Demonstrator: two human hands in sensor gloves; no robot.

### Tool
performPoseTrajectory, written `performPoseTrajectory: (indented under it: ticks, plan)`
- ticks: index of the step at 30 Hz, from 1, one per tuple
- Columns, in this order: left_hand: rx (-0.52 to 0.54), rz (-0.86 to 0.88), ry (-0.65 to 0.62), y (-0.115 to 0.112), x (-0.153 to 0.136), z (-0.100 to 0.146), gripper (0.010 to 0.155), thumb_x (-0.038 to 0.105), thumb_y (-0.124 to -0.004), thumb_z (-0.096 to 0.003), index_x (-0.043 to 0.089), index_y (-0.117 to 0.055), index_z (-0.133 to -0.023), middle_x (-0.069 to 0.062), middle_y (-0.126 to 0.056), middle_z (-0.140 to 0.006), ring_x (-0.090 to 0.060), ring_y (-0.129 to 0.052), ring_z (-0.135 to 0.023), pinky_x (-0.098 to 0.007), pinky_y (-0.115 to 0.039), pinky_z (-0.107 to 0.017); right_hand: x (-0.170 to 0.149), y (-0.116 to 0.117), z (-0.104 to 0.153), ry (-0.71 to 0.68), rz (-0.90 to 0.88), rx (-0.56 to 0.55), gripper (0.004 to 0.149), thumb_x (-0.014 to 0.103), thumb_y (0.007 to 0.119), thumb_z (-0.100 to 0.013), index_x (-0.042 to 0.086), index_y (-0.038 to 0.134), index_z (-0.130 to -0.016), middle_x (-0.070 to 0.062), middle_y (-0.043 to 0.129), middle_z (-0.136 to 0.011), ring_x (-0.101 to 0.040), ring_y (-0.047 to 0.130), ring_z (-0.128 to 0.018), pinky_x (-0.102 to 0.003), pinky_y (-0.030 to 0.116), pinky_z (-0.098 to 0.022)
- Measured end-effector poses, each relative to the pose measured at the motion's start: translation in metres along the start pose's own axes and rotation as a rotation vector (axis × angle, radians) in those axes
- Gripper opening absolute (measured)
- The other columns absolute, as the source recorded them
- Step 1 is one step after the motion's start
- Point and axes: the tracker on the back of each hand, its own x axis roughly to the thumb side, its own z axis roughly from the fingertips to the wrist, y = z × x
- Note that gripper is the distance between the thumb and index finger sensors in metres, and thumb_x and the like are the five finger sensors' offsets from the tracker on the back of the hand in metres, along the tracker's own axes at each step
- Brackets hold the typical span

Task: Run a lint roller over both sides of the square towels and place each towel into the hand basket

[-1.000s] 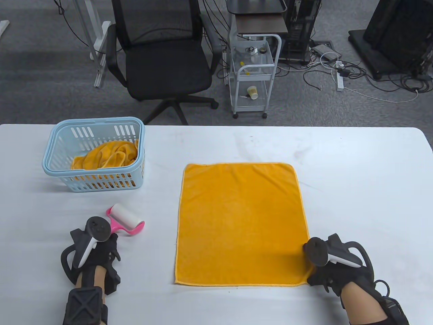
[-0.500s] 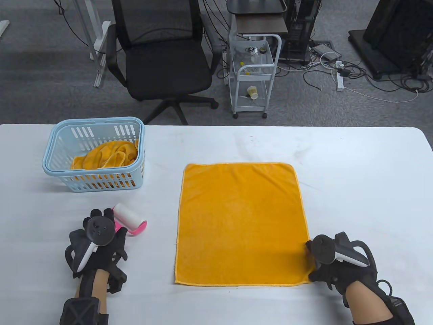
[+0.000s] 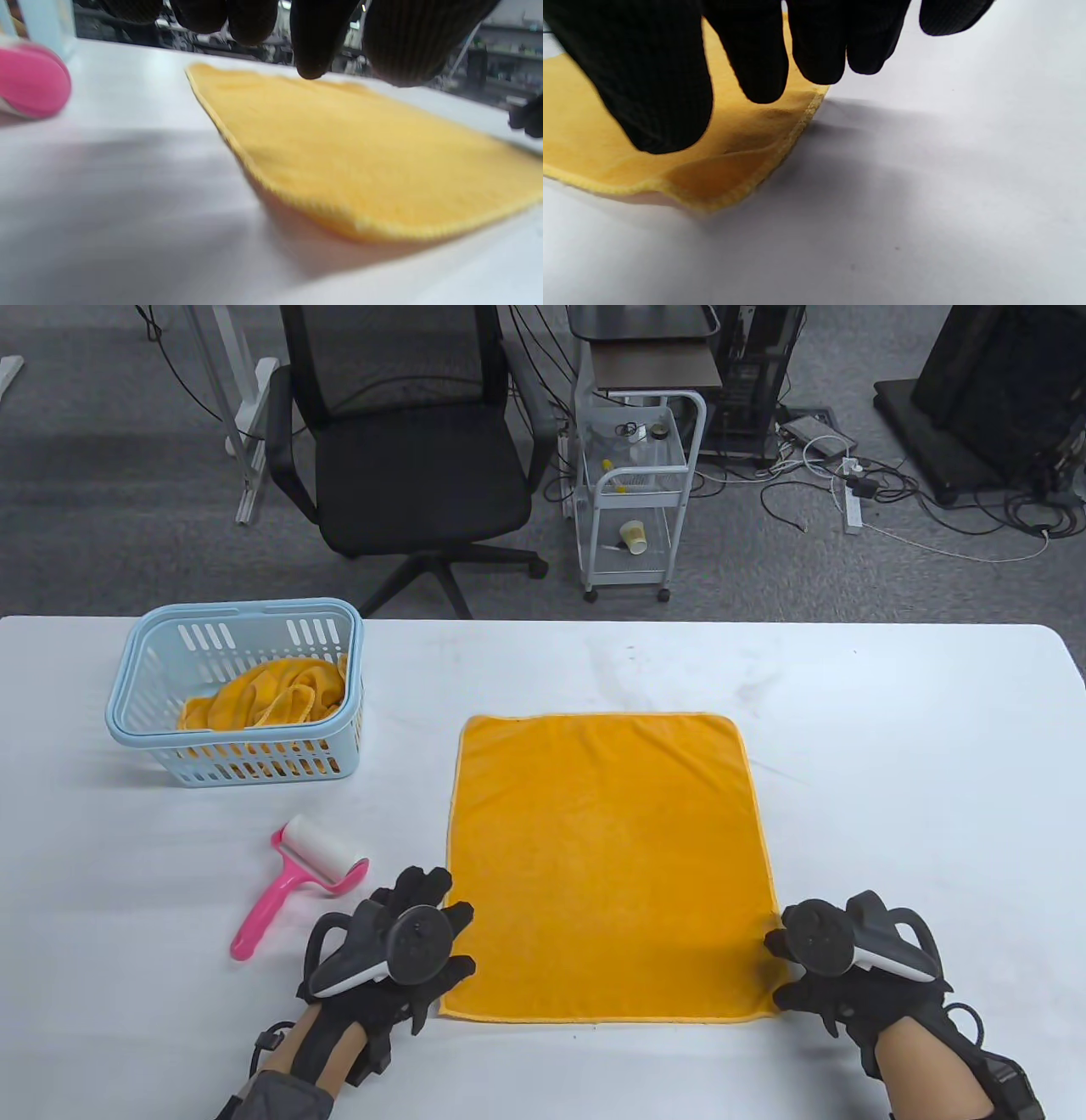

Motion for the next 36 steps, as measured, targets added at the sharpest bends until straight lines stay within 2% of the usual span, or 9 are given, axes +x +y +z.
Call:
performPoseTrajectory:
  ticks: [3,8,10,13,16,18,25,33,36]
  plan:
    - [-0.115,-0.025,-0.031,-0.014,0.006,-0.007,0.057,0.055,-0.082,-0.0438,0.032,-0.073,-0.095,-0.010,-0.050,-0.119,-0.048,-0.053,-0.109,-0.069,-0.050,-0.072,0.003,-0.001,0.002,-0.028,0.003,0.004,0.069,0.053,0.099,-0.039,0.018,0.083,-0.096,-0.017,0.067,-0.110,-0.049,0.062,-0.101,-0.072,0.054,-0.067]
    - [-0.202,-0.068,-0.053,-0.024,0.007,-0.011,0.058,0.057,-0.089,-0.0377,0.033,-0.078,-0.089,-0.006,-0.058,-0.118,-0.044,-0.062,-0.109,-0.069,-0.053,-0.073,0.012,0.005,-0.002,-0.017,0.092,0.052,0.071,0.058,0.099,-0.036,0.018,0.085,-0.092,-0.019,0.064,-0.112,-0.050,0.060,-0.102,-0.073,0.054,-0.066]
    - [-0.255,-0.095,-0.066,-0.027,0.007,-0.012,0.064,0.060,-0.092,-0.0337,0.033,-0.076,-0.090,-0.006,-0.048,-0.120,-0.044,-0.056,-0.110,-0.070,-0.051,-0.073,0.016,0.012,-0.007,-0.009,0.129,0.092,0.071,0.060,0.099,-0.034,0.018,0.086,-0.090,-0.020,0.064,-0.112,-0.051,0.060,-0.102,-0.073,0.054,-0.066]
    - [-0.269,-0.198,-0.074,-0.030,0.012,-0.011,0.066,0.058,-0.096,-0.0309,0.034,-0.074,-0.088,-0.005,-0.044,-0.121,-0.043,-0.055,-0.111,-0.068,-0.051,-0.074,0.025,0.018,-0.013,0.003,0.217,0.120,0.074,0.062,0.098,-0.032,0.017,0.084,-0.089,-0.020,0.059,-0.113,-0.051,0.057,-0.102,-0.073,0.053,-0.067]
    - [-0.234,-0.295,-0.067,-0.030,0.018,-0.011,0.055,0.054,-0.093,-0.0359,0.038,-0.074,-0.085,-0.003,-0.047,-0.120,-0.040,-0.061,-0.110,-0.065,-0.054,-0.075,0.034,0.023,-0.015,0.013,0.316,0.112,0.071,0.062,0.097,-0.034,0.017,0.082,-0.087,-0.020,0.058,-0.112,-0.052,0.056,-0.102,-0.073,0.052,-0.067]
    - [-0.218,-0.270,-0.054,-0.030,0.016,-0.012,0.043,0.047,-0.090,-0.0424,0.039,-0.077,-0.082,-0.002,-0.049,-0.119,-0.039,-0.062,-0.109,-0.065,-0.055,-0.075,0.035,0.022,-0.015,0.011,0.318,0.114,0.069,0.061,0.096,-0.035,0.017,0.083,-0.086,-0.021,0.059,-0.112,-0.052,0.057,-0.102,-0.073,0.052,-0.067]
    - [-0.227,-0.199,-0.050,-0.029,0.010,-0.013,0.037,0.045,-0.088,-0.0449,0.040,-0.079,-0.081,0.001,-0.049,-0.119,-0.038,-0.061,-0.109,-0.065,-0.054,-0.075,0.032,0.021,-0.016,0.005,0.270,0.052,0.045,0.044,0.097,-0.045,0.018,0.089,-0.081,-0.019,0.064,-0.110,-0.050,0.062,-0.101,-0.073,0.053,-0.067]
    - [-0.224,-0.114,-0.044,-0.027,0.003,-0.013,0.037,0.045,-0.086,-0.0460,0.040,-0.078,-0.081,0.002,-0.051,-0.119,-0.037,-0.060,-0.110,-0.065,-0.054,-0.075,0.026,0.021,-0.017,-0.001,0.213,0.049,0.041,0.039,0.096,-0.047,0.016,0.090,-0.079,-0.018,0.063,-0.110,-0.049,0.061,-0.101,-0.072,0.053,-0.067]
    - [-0.223,-0.104,-0.043,-0.027,0.002,-0.014,0.037,0.045,-0.086,-0.0460,0.039,-0.078,-0.081,0.002,-0.051,-0.118,-0.037,-0.060,-0.110,-0.065,-0.054,-0.075,0.026,0.021,-0.016,-0.002,0.223,0.054,0.044,0.043,0.098,-0.045,0.017,0.091,-0.079,-0.017,0.063,-0.110,-0.049,0.060,-0.102,-0.073,0.053,-0.067]
